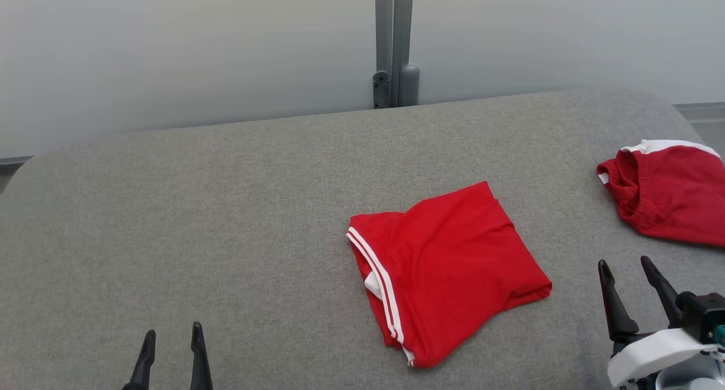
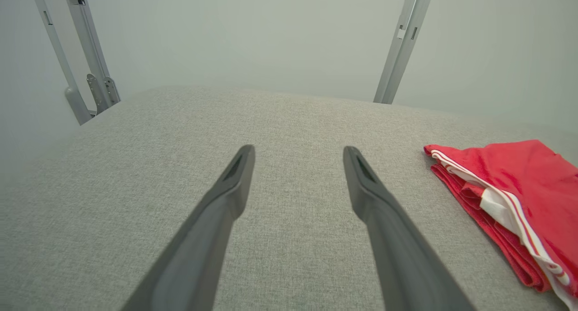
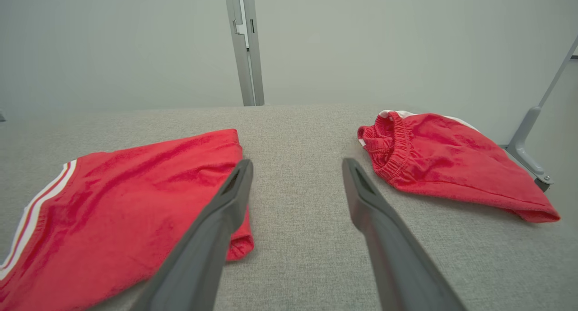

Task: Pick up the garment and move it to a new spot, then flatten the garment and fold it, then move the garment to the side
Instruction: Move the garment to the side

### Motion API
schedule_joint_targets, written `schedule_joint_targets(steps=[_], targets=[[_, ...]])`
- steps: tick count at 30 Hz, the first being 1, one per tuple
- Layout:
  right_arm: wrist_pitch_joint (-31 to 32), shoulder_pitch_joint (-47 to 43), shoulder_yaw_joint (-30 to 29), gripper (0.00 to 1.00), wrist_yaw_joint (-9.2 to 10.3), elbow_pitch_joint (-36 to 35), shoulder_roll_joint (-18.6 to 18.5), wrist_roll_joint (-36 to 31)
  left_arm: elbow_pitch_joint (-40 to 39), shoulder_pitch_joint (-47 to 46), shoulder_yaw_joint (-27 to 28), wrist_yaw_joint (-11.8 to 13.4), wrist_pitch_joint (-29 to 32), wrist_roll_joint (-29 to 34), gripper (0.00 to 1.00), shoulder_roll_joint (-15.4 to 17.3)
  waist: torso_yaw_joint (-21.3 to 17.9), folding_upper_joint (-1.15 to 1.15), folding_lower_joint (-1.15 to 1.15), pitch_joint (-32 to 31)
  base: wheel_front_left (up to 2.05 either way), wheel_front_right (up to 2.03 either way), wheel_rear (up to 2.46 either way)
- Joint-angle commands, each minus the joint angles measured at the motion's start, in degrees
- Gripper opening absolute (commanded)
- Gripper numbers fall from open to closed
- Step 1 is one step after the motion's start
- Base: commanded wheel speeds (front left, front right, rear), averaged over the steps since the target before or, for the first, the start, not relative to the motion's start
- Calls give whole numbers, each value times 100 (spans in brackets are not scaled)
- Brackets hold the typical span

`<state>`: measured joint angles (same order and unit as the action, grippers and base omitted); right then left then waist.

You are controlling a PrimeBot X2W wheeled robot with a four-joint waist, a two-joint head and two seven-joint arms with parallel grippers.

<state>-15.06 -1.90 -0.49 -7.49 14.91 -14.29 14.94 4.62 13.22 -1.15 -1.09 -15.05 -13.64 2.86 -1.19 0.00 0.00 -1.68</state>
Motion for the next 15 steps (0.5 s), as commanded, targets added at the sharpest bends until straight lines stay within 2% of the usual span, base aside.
schedule_joint_targets(steps=[1, 7, 10, 12, 15], targets=[[-13, 64, 2, 100, 0, -20, -32, 12, 14, 56, 19, -28, -14, 35, 100, 10, 50, 0, 0, -3, 0, 0, 0], [-13, 201, 137, 100, 0, -90, -148, 169, -18, 94, 58, -14, -14, 53, 100, 10, 187, 0, 0, -18, 0, 0, 0], [54, 405, 433, 100, 0, 21, -353, 561, -57, 118, 91, -19, -14, 67, 100, 10, 271, 0, 0, -5, 0, 0, 0], [360, 622, 601, 100, 0, 31, -519, 897, -74, 127, 113, -33, -15, 81, 100, 10, 333, 0, 0, 20, 0, 0, 0], [1378, 898, 825, 100, 0, 55, -759, 1422, -80, 119, 137, -36, -14, 71, 100, 10, 446, 0, 0, 99, 0, 0, 0]])
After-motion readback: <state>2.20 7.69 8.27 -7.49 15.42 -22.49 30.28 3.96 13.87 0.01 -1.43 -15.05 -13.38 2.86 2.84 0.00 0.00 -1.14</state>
